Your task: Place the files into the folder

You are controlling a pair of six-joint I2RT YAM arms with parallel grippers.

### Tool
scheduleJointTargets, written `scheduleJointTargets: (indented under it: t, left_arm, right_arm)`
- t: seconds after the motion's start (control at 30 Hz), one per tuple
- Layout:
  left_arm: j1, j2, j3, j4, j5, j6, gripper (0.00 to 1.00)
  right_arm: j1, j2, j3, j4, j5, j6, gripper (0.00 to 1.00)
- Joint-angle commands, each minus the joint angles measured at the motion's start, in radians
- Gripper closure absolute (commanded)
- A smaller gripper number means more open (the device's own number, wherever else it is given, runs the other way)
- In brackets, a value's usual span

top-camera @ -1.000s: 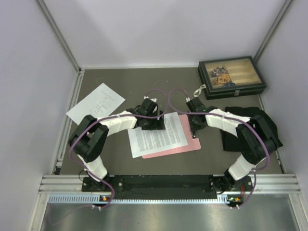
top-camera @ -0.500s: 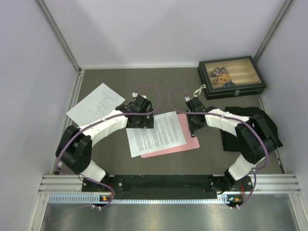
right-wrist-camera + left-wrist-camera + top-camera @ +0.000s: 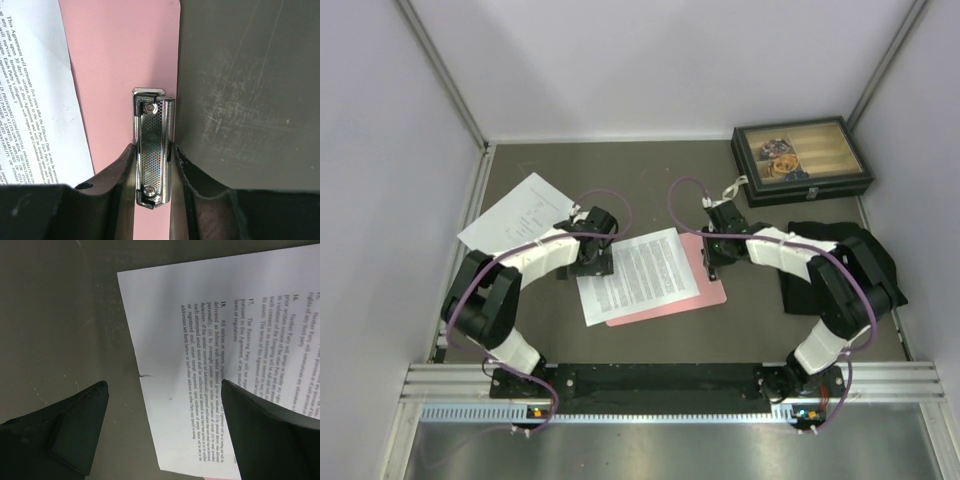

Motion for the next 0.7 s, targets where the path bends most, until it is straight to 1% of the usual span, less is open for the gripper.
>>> scheduleJointTargets:
  t: [0.0,0.1,0.23,0.33,0.47,0.67]
  left_arm:
    - [0.024,0.069,-0.02,0.039,0.003,-0.018,0.02]
    - [0.027,0.104,-0.032,0.043,-0.022,-0.016,0.02]
    - [0.029,0.129,-0.035,0.05,-0.014,0.011,0.07]
    - [0.027,0.138,-0.021,0.048,0.004,0.031,0.09]
    - [0.007,0.138,0.011,0.043,0.015,0.082,0.1]
    - [-0.021,0.155,0.049,0.072,0.107,0.106,0.13]
  right_arm:
    - [-0.018,0.003,-0.058,0.074,-0.132,0.018,1.0]
    - [-0.048,-0.009,-0.082,0.118,-0.219,0.018,1.0]
    - [-0.095,-0.017,-0.101,0.144,-0.319,0.011,1.0]
    - [-0.118,-0.015,-0.112,0.152,-0.359,0.003,1.0]
    - [-0.12,-0.005,-0.107,0.157,-0.381,0.003,1.0]
    - [-0.121,0.009,-0.108,0.172,-0.402,0.015,1.0]
